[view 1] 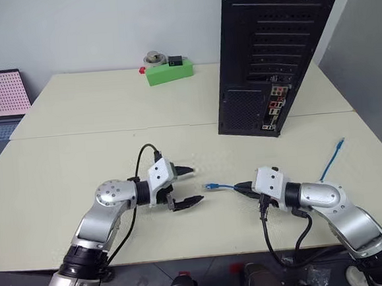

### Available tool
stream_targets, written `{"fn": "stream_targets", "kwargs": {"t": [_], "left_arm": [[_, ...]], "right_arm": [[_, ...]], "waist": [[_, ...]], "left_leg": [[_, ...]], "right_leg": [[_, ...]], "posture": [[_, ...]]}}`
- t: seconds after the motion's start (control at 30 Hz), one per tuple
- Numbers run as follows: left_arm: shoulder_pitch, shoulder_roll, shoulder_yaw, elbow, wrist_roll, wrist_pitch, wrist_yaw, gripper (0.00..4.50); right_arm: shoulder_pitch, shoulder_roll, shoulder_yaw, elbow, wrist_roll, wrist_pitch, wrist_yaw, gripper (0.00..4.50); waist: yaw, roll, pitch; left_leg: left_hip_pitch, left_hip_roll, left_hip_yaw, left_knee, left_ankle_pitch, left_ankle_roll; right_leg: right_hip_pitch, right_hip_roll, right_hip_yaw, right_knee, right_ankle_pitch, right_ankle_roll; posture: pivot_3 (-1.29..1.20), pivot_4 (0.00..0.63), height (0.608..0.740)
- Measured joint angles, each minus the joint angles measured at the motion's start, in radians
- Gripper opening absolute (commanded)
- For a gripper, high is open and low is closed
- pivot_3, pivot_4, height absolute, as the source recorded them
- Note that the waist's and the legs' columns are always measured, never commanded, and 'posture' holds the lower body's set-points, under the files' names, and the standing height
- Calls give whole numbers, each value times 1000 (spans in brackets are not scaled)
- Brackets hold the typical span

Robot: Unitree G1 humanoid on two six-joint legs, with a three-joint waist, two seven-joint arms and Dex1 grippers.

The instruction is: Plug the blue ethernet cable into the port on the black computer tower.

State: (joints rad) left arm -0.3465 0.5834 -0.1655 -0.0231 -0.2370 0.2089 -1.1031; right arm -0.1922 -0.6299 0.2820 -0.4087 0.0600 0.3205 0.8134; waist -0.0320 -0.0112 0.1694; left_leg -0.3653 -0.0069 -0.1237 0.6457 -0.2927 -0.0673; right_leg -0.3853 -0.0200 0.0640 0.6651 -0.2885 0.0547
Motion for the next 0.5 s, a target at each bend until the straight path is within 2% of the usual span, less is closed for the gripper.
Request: {"fn": "stream_targets", "kwargs": {"t": [0.37,0.4,0.5], "left_arm": [[-35,-10,-27,30,-7,17,-73,4500],[-35,-10,-27,32,-7,16,-79,4141],[-38,-16,-27,40,-7,4,-86,3519]], "right_arm": [[-32,-27,14,-17,-2,-20,44,17],[-33,-27,14,-19,-2,-19,45,0],[-38,-30,14,-26,-2,-11,54,0]], "waist": [[0,0,0],[0,0,0],[0,0,0]], "left_leg": [[0,0,-1,0,0,0],[0,0,0,0,0,0],[0,0,0,0,0,0]], "right_leg": [[0,0,0,0,0,0],[0,0,0,0,0,0],[0,0,0,0,0,0]], "posture": [[0,150,740],[0,150,740],[0,150,740]]}}
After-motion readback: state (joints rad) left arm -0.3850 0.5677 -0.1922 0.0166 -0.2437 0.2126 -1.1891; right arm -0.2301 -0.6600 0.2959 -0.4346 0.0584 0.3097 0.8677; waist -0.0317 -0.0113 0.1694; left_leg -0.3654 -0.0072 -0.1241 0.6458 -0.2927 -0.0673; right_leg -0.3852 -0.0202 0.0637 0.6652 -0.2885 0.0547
